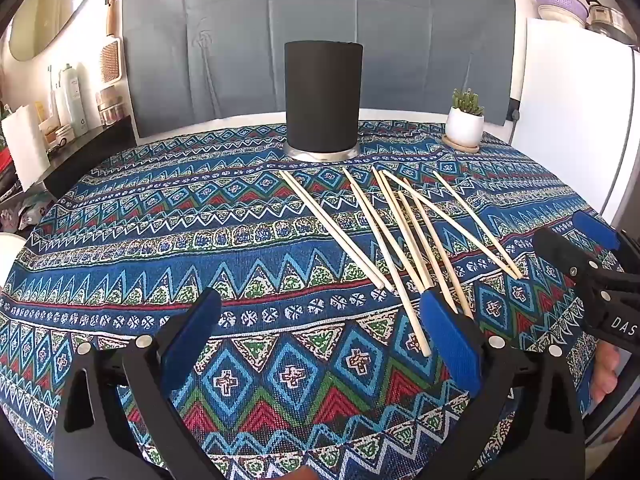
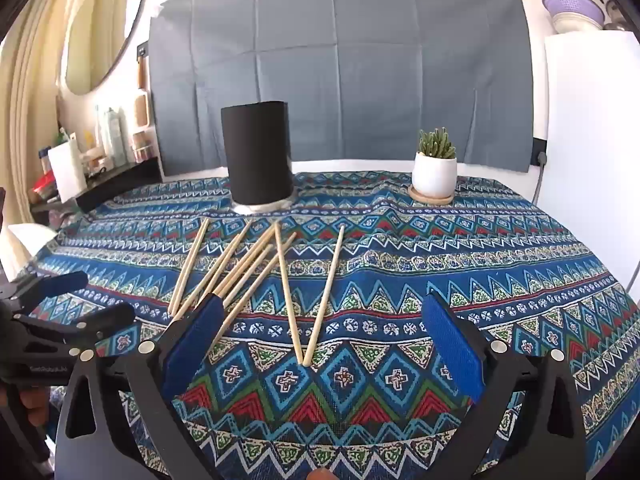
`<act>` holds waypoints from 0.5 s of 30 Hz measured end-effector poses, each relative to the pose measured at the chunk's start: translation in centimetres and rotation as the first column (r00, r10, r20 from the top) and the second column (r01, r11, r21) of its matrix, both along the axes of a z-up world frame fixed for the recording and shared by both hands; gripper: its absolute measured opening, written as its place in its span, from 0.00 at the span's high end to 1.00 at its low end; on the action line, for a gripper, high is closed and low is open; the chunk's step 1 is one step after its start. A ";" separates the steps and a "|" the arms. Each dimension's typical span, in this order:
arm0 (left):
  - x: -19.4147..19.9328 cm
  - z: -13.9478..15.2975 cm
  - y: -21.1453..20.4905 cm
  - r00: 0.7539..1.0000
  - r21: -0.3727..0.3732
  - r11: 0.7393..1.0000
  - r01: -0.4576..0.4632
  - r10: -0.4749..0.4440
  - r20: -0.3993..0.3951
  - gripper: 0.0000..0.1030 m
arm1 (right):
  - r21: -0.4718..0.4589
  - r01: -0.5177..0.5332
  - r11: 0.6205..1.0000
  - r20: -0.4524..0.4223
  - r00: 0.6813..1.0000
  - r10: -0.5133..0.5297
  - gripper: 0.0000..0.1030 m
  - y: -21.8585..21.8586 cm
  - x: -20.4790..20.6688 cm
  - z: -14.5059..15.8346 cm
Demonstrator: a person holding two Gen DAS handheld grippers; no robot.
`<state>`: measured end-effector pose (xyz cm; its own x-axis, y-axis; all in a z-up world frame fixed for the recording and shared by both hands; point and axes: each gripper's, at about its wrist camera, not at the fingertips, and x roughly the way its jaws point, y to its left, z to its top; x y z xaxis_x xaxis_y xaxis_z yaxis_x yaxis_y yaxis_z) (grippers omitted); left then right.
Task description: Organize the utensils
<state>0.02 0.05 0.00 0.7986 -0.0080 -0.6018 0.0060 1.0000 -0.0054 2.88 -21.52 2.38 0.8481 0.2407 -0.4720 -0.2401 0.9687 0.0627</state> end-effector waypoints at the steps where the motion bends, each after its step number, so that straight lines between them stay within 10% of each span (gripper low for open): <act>1: 0.0 0.0 0.0 1.000 0.001 1.000 0.000 0.000 0.000 0.06 | -0.001 0.000 1.000 -0.002 1.000 0.000 0.08 0.0 0.0 0.0; 15: 0.0 -0.6 -0.8 1.000 0.006 1.000 -0.003 0.003 -0.008 0.06 | -0.002 -0.005 1.000 -0.006 1.000 0.005 0.08 -0.4 0.2 -0.2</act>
